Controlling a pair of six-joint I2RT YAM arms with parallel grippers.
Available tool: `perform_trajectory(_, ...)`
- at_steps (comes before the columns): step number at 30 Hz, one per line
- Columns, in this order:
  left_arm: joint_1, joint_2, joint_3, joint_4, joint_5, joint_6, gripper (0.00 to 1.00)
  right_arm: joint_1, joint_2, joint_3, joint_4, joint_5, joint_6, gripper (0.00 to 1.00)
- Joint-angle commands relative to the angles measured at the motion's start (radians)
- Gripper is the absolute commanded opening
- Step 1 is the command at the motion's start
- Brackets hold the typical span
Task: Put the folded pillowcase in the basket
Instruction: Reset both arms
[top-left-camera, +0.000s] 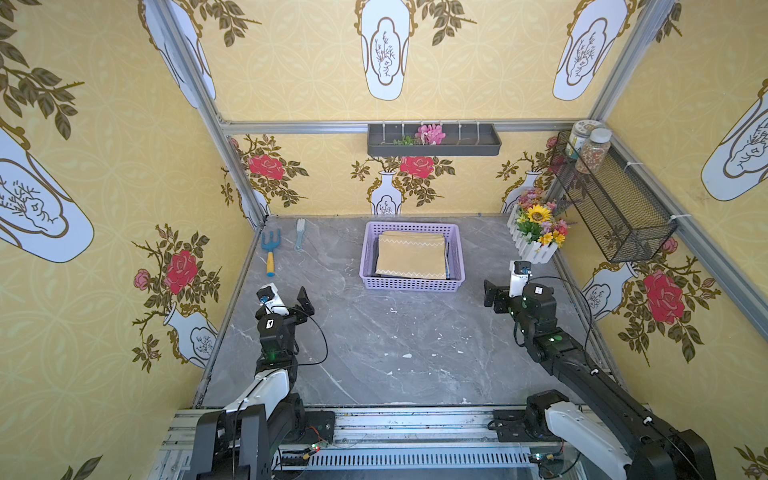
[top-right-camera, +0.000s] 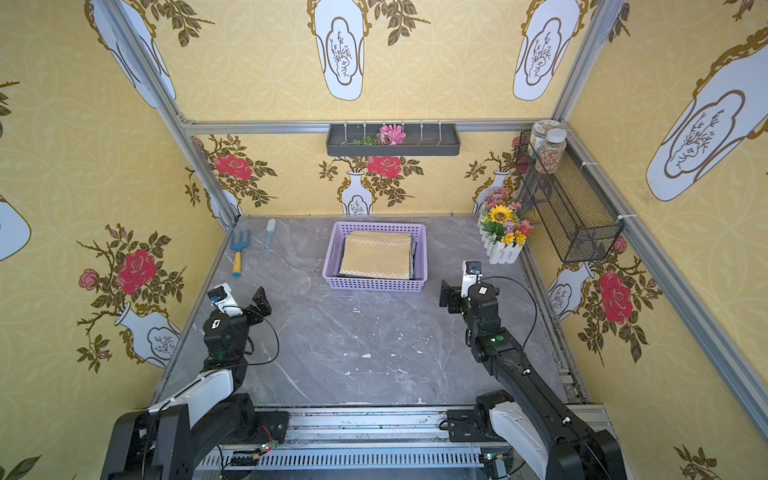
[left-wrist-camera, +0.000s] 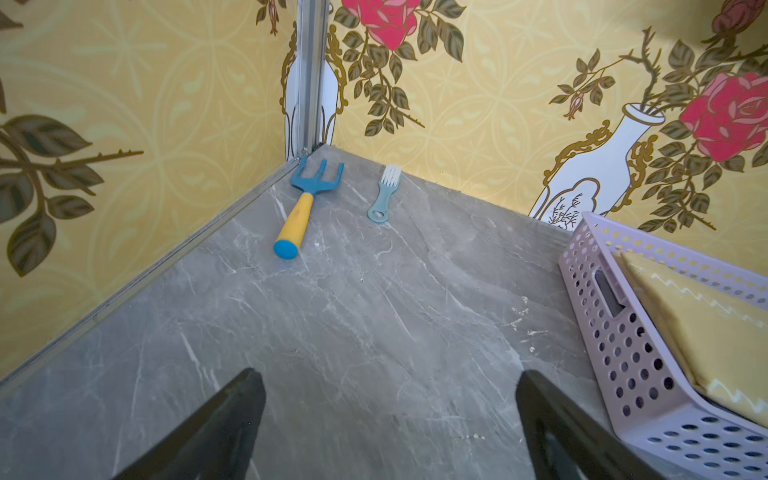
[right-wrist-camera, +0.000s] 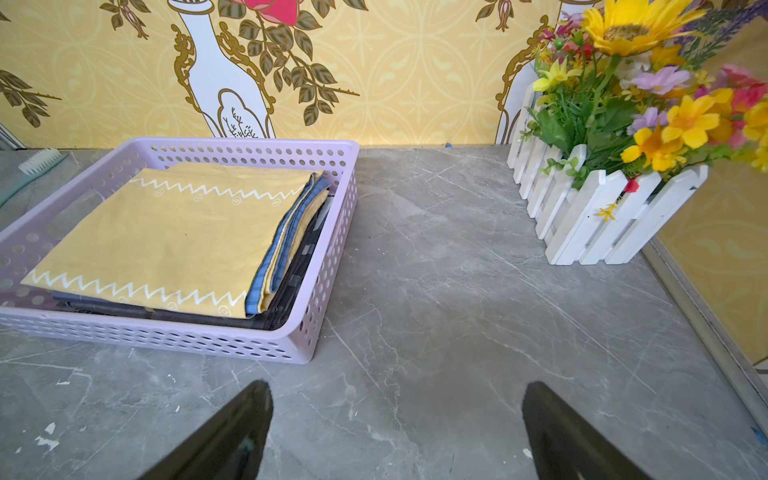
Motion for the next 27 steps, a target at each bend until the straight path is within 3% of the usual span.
perform_trajectory(1,0.014,0.09,-0.02,0.194,0.137,-0.006,1.0,-0.002,-0.01,-0.009,0.045,0.014,-0.005,0.97)
perform_trajectory(4,0.014,0.17,-0.004,0.248,0.19,0.012,1.0,-0.007,-0.018,-0.024,0.059,0.024,-0.005,0.97)
perform_trajectory(11,0.008,0.208,-0.002,0.254,0.226,0.044,1.0,-0.013,0.01,-0.051,0.125,0.03,-0.014,0.97)
perform_trajectory(13,0.009,0.232,-0.018,0.324,0.225,0.037,1.0,-0.015,0.018,-0.056,0.143,0.028,-0.01,0.97)
perform_trajectory(21,-0.005,0.234,-0.009,0.307,0.193,0.046,1.0,-0.039,0.09,-0.07,0.206,0.044,-0.065,0.97)
perform_trajectory(27,-0.029,0.232,-0.006,0.298,0.155,0.054,1.0,-0.124,0.203,-0.117,0.335,-0.007,-0.065,0.97)
